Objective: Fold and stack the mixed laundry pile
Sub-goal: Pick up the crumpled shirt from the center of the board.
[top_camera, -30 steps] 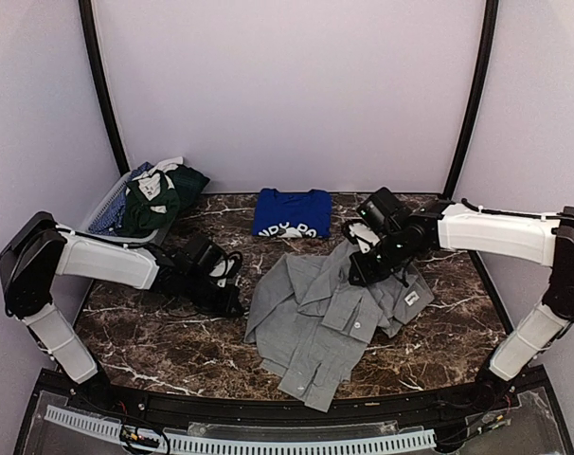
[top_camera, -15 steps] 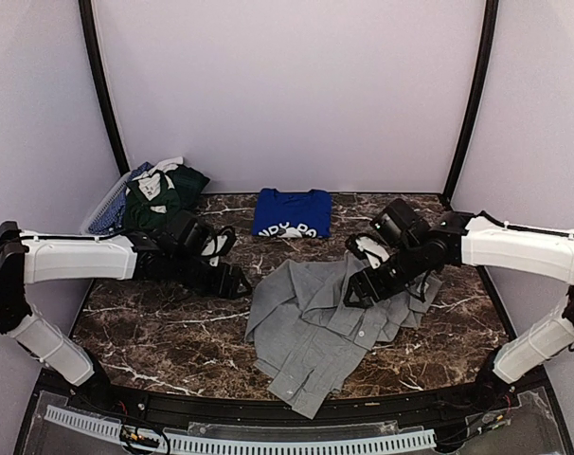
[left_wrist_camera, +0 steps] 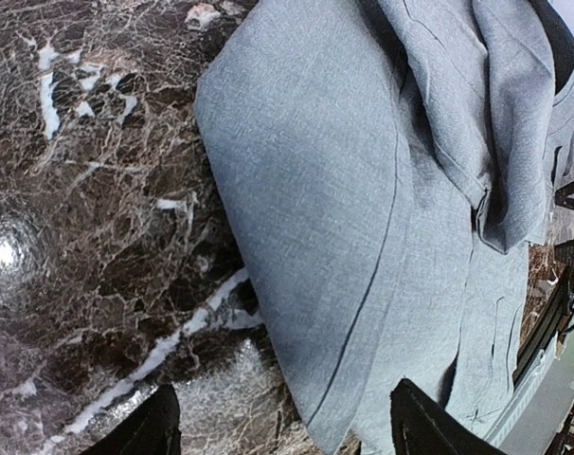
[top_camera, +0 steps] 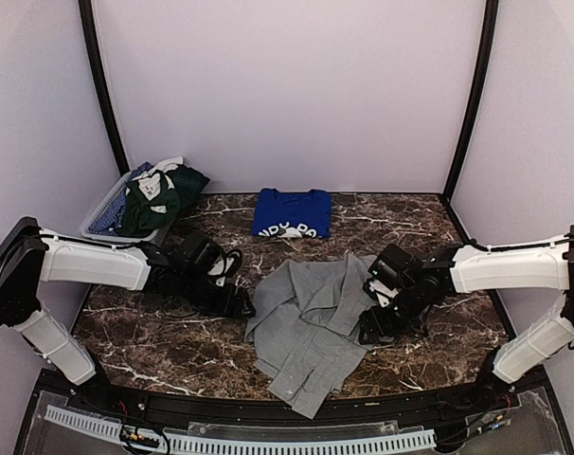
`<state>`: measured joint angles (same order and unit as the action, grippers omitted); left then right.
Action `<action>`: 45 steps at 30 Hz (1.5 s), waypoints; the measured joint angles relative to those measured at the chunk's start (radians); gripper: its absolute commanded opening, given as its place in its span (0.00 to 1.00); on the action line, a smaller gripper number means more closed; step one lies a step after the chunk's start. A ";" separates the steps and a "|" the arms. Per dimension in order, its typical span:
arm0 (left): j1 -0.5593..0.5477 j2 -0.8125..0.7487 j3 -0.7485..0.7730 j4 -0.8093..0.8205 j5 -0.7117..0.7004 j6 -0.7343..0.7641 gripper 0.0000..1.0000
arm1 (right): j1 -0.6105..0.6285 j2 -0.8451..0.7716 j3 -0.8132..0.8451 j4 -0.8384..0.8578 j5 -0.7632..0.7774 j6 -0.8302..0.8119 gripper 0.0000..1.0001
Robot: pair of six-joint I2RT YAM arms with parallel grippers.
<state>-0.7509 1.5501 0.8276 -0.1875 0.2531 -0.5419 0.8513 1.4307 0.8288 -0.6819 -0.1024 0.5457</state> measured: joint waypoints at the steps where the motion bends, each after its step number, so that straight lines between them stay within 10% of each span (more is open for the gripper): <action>1: 0.000 0.003 0.000 0.007 0.001 -0.002 0.75 | 0.000 -0.008 -0.023 0.011 -0.001 0.021 0.79; 10: 0.000 0.056 0.000 0.055 0.007 -0.020 0.78 | -0.043 0.014 -0.059 0.177 -0.025 0.106 0.70; 20: 0.000 0.097 -0.013 0.127 0.026 -0.046 0.70 | -0.094 0.043 -0.042 0.234 -0.035 0.089 0.25; 25: 0.000 0.111 -0.017 0.164 0.027 -0.058 0.50 | -0.095 -0.033 -0.041 0.218 -0.026 0.097 0.00; 32: 0.000 0.125 -0.029 0.182 0.035 -0.066 0.01 | -0.099 -0.097 0.012 0.185 -0.005 0.074 0.00; 45: 0.000 -0.106 0.018 0.016 -0.140 0.010 0.00 | -0.123 -0.282 0.246 0.068 0.067 -0.009 0.00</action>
<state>-0.7509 1.4437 0.8452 -0.1719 0.1135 -0.5320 0.7280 1.1484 1.0748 -0.6140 -0.0353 0.5365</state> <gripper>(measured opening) 0.003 0.007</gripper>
